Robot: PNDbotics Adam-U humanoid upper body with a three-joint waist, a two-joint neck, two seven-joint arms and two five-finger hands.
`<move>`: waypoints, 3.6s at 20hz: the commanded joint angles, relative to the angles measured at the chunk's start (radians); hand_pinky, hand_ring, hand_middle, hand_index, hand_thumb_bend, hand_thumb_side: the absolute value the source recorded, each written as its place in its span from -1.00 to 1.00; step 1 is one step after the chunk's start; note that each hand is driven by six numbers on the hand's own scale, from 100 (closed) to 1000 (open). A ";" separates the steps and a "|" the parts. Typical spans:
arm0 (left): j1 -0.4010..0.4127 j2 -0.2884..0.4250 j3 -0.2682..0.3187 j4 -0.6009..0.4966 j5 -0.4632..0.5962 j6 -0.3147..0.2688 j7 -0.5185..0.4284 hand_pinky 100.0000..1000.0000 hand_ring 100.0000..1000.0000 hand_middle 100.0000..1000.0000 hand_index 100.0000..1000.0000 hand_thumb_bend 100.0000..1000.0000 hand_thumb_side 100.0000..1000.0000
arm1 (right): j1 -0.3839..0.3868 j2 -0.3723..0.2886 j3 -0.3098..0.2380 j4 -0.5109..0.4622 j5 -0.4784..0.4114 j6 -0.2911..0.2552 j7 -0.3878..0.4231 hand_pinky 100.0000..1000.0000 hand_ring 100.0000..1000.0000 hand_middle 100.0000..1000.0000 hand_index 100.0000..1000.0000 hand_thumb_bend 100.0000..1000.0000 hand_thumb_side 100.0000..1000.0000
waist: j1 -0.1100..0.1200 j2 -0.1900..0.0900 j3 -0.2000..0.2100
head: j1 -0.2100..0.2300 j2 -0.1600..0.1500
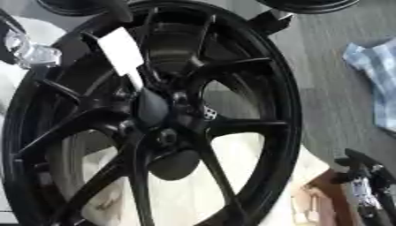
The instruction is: Pull the pin out of the wheel hub.
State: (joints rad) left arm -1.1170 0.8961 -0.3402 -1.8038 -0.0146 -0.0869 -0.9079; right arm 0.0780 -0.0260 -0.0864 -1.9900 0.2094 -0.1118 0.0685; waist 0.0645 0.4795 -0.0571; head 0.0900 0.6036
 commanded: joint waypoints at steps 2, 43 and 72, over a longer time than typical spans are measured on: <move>-0.015 0.018 0.016 -0.007 0.013 -0.013 0.001 0.86 0.84 0.63 0.82 -1.00 -0.61 | -0.007 0.009 0.003 -0.010 0.010 0.014 0.001 0.41 -0.05 0.25 0.58 -1.00 0.54 | -0.002 -0.013 -0.002 | 0.001 -0.019; -0.012 0.012 0.010 0.026 -0.123 -0.099 0.001 0.90 0.88 0.60 0.79 -0.73 -0.80 | -0.045 0.053 0.021 -0.010 0.044 0.097 0.003 0.41 -0.07 0.20 0.55 -1.00 0.81 | 0.009 0.037 -0.018 | 0.022 -0.110; -0.035 -0.014 0.027 0.079 -0.174 -0.106 0.001 0.58 0.42 -0.12 0.02 -1.00 -0.74 | -0.065 0.073 0.020 -0.010 0.053 0.132 -0.001 0.42 -0.06 0.21 0.55 -1.00 0.91 | 0.022 0.050 -0.032 | 0.038 -0.117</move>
State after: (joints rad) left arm -1.1283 0.8688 -0.3347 -1.7181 -0.1911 -0.1875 -0.9019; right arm 0.0127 0.0419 -0.0670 -1.9900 0.2594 0.0180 0.0692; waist 0.0874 0.5490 -0.0891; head 0.1250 0.4985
